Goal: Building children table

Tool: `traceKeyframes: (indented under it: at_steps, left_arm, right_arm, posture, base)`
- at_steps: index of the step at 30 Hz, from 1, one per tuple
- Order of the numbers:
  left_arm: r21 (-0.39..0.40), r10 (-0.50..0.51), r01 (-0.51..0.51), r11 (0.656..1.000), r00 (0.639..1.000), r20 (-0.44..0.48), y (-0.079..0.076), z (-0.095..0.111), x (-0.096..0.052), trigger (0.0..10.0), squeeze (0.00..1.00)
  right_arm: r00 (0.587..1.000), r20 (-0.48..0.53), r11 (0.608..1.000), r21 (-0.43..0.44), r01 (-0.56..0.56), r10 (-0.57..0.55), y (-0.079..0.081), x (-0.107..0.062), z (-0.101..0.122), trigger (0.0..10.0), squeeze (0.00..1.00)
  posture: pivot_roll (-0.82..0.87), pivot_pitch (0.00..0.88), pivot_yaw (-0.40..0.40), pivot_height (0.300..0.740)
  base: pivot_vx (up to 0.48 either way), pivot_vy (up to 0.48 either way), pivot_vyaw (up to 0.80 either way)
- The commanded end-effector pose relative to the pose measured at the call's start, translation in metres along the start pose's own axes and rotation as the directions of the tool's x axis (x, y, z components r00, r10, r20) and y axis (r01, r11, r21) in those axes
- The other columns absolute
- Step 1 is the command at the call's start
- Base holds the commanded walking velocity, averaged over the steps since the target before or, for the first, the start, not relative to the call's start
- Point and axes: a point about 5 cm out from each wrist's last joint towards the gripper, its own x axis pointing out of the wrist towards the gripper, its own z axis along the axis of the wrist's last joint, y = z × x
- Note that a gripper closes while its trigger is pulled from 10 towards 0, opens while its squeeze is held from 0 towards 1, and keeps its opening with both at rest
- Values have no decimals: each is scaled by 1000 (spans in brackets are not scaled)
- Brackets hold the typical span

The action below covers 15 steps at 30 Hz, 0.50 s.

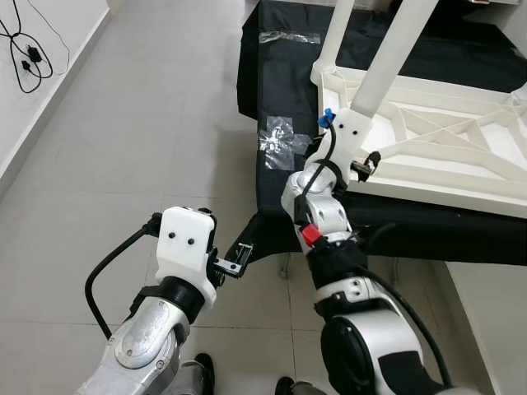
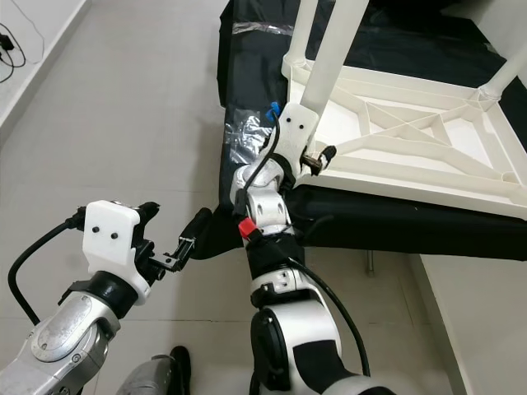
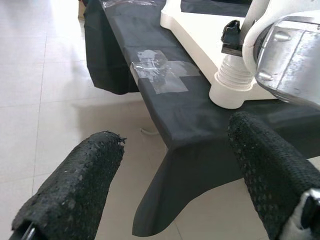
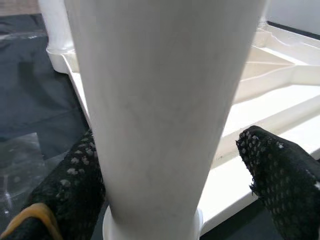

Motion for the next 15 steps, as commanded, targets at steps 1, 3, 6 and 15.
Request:
traceKeyframes:
  at_steps: [1, 3, 6, 15]
  left_arm:
    - [-7, -4, 4, 1000, 1000, -10, -1, -3, 0, 10000, 0]
    - [-6, -3, 3, 1000, 1000, -10, -1, -3, 0, 10000, 0]
    - [-6, -1, 1, 1000, 1000, -9, -1, -3, 0, 10000, 0]
    - [-5, 0, 0, 1000, 1000, -9, 0, -4, 1, 10000, 0]
  right_arm:
    - [995, -89, 999, 11, -37, 38, 5, -17, -19, 10000, 0]
    - [994, -93, 998, 19, -57, 58, 5, -18, -19, 10000, 0]
    - [987, -99, 991, 41, -124, 127, 5, -22, -20, 10000, 0]
    - [966, -126, 974, 49, -222, 227, -2, -29, -23, 10000, 0]
  posture:
    - [150, 217, -89, 740]
    - [150, 217, -89, 740]
    - [149, 215, -91, 740]
    - [146, 213, -91, 740]
  base:
    - [0, 0, 0]
    - [0, 0, 0]
    - [0, 0, 0]
    - [0, 0, 0]
